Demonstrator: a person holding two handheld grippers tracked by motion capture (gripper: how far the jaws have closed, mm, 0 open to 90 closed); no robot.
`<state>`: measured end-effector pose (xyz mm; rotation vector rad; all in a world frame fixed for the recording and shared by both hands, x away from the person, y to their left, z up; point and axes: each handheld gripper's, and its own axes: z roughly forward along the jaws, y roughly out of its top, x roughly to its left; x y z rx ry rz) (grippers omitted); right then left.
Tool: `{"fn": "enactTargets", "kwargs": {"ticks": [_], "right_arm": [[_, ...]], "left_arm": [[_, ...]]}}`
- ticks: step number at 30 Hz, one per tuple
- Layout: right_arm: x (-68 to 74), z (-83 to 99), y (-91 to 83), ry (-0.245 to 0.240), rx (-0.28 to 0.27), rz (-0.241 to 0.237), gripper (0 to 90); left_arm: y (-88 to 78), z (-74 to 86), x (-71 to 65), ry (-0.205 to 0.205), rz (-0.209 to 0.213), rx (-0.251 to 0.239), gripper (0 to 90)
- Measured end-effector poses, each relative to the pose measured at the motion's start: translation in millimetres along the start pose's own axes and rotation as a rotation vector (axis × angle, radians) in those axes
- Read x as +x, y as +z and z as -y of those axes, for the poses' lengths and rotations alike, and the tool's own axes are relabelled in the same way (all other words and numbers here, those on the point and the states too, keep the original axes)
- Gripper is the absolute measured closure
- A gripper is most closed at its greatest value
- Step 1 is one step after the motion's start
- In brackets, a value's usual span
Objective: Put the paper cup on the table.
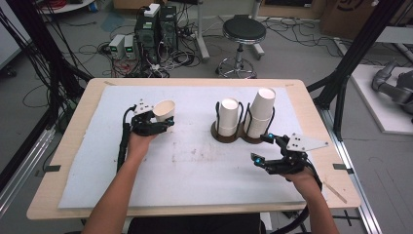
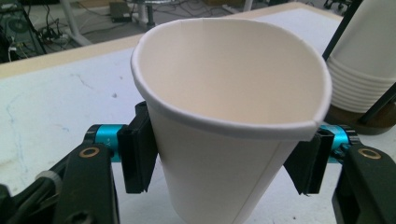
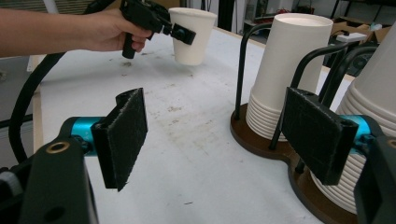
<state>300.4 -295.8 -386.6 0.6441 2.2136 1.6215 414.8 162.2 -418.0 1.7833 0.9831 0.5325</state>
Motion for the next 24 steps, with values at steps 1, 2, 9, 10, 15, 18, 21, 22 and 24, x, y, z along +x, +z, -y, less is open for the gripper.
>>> {"fn": "enactTargets", "kwargs": {"ticks": [1,2,9,10,15,18,21,22,24], "right_arm": [[-0.1,0.0,-0.2,0.001,-0.001,0.001,23.5],[-0.2,0.0,-0.5,0.003,0.001,0.0,23.5],[-0.4,0.5,-0.2,0.004,0.0,-0.003,23.6],[-0.4,0.4,-0.1,0.003,0.001,-0.003,23.6],[-0.3,0.5,-0.6,0.006,0.002,-0.001,23.8],[-0.1,0.2,-0.8,0.005,0.0,-0.002,23.8],[-0.1,0.2,-1.0,0.002,0.001,-0.001,23.8],[0.1,0.2,-1.0,0.004,0.002,-0.003,23.9],[0.0,0.3,-0.5,0.002,0.001,-0.004,23.9]], "left_arm": [[1.2,0.5,-0.6,0.001,-0.001,0.004,35.5],[2.2,0.9,-1.0,0.0,0.002,0.006,35.5],[9.7,4.8,-5.3,0.007,0.019,0.041,35.2],[10.9,5.2,-6.2,0.009,0.023,0.042,35.2],[13.9,7.5,-6.7,-0.002,0.024,0.059,34.1],[13.1,7.4,-6.5,0.001,0.025,0.068,33.7],[10.9,9.1,-7.1,0.007,0.02,0.072,31.7],[9.6,11.1,-6.7,0.008,0.019,0.067,31.3],[7.5,15.7,-6.3,-0.016,0.017,0.05,29.9]]}}
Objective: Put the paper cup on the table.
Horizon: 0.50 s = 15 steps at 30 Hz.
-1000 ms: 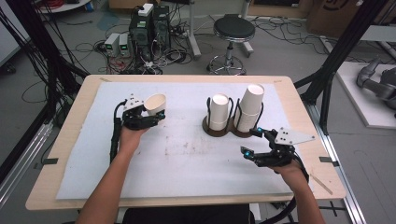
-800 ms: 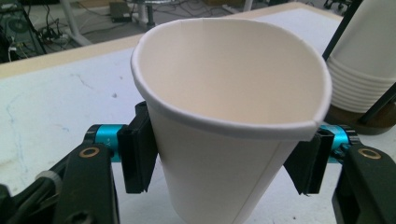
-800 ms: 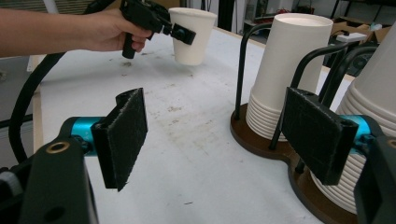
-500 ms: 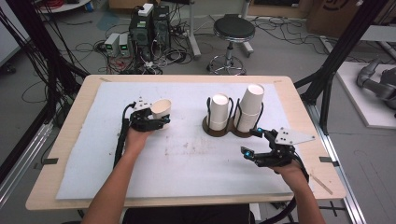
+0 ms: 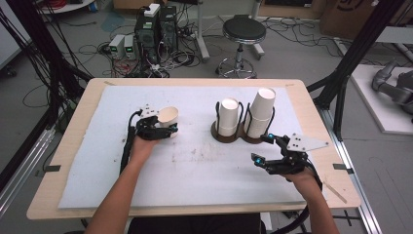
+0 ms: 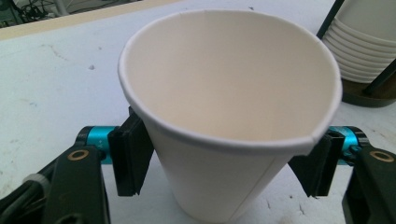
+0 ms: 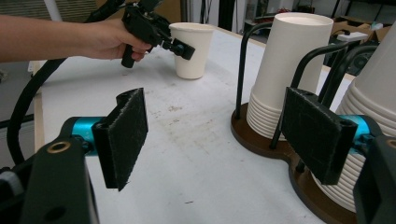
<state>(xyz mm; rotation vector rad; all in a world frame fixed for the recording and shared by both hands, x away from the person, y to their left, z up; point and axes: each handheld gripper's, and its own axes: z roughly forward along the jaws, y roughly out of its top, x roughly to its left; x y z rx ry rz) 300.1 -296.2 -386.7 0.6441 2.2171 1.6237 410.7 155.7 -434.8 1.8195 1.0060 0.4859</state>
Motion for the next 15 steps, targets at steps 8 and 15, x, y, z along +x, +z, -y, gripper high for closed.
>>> {"fn": "enactTargets", "kwargs": {"ticks": [8,15], "right_arm": [[1.4,-0.6,2.8,0.001,0.007,-0.006,23.9],[0.4,0.8,2.3,-0.001,0.007,-0.003,24.0]], "left_arm": [[1.5,6.3,-1.5,0.011,0.008,0.092,23.5],[-9.7,9.3,-1.6,-0.002,-0.026,0.097,23.5]]}}
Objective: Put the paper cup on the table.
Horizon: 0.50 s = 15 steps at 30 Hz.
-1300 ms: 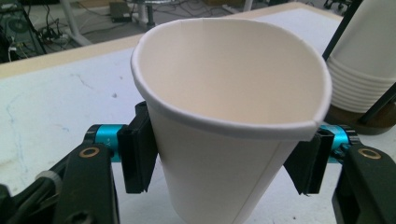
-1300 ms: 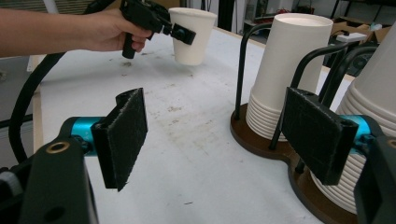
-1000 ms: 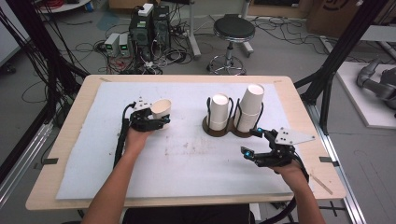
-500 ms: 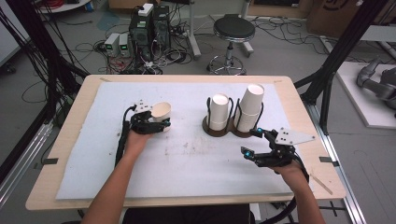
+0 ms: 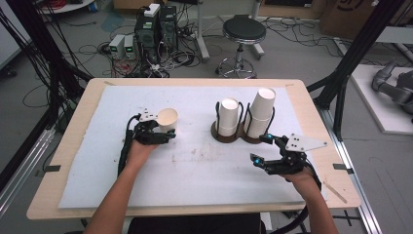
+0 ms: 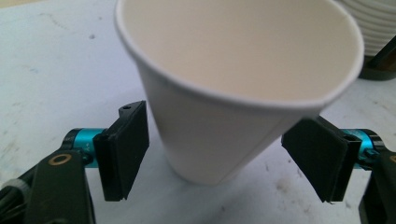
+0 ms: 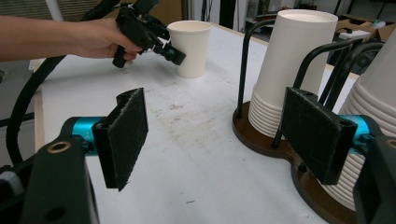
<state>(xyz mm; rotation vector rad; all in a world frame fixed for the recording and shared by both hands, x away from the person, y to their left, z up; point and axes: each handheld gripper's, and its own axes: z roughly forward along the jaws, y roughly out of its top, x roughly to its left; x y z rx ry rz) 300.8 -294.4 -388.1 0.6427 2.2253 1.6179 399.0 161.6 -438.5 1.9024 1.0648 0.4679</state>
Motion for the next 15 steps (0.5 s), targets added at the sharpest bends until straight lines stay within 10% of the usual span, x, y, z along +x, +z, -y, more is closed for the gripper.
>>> {"fn": "enactTargets", "kwargs": {"ticks": [15], "right_arm": [[-2.7,5.3,2.2,0.009,0.025,0.026,24.0]], "left_arm": [[-60.4,22.2,-2.9,-0.009,0.043,-0.202,23.5]]}}
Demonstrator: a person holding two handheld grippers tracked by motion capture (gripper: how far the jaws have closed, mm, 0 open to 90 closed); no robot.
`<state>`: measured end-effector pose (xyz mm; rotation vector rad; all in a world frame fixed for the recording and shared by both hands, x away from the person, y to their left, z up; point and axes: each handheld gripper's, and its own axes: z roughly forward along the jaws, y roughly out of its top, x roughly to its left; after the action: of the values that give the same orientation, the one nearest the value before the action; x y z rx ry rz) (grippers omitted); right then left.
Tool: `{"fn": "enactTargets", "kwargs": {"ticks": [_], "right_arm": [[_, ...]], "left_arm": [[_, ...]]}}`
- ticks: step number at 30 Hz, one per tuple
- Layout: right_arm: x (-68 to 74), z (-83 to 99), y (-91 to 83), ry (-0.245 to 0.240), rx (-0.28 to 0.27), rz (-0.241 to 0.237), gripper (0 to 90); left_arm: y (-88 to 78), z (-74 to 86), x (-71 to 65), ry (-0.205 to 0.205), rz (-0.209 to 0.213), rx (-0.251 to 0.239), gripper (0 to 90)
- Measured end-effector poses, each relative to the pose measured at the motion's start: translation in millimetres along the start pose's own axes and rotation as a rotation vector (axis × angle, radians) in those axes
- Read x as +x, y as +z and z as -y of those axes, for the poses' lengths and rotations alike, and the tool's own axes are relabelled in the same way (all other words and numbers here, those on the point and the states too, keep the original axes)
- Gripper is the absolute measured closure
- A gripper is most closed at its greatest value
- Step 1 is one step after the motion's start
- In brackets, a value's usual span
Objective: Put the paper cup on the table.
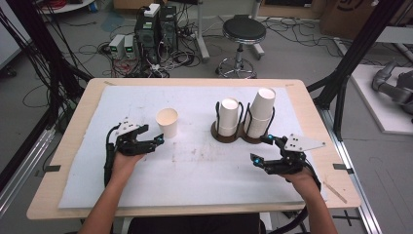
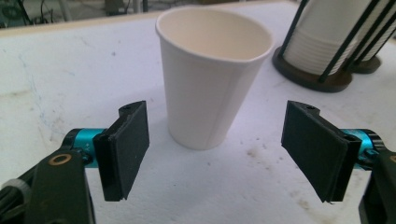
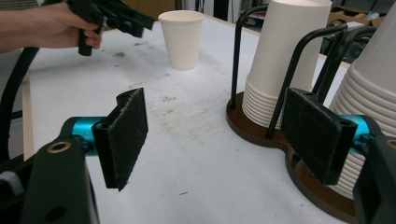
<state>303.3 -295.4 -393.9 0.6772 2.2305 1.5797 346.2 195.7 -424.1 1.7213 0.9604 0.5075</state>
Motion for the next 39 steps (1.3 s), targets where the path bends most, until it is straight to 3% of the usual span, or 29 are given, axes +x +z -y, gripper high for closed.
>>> {"fn": "enactTargets", "kwargs": {"ticks": [7,12,27,32,39], "right_arm": [[-1.2,2.3,0.2,0.009,0.009,0.011,23.9],[-2.7,5.4,-1.2,0.015,0.019,0.037,23.9],[-7.3,16.2,-9.4,0.051,0.023,0.087,24.0],[-7.8,17.2,-11.1,0.053,0.025,0.097,24.0],[-7.9,15.8,-13.4,0.05,0.018,0.112,24.0]], "left_arm": [[-26.6,-4.2,-12.2,0.038,0.056,-0.093,23.5],[-36.0,-8.5,-21.4,0.062,0.097,-0.146,23.5],[-44.1,-19.0,-33.9,0.085,0.165,-0.227,23.5],[-43.5,-15.8,-32.8,0.073,0.189,-0.244,23.4],[-43.9,-9.2,-33.5,0.073,0.187,-0.254,23.2]]}}
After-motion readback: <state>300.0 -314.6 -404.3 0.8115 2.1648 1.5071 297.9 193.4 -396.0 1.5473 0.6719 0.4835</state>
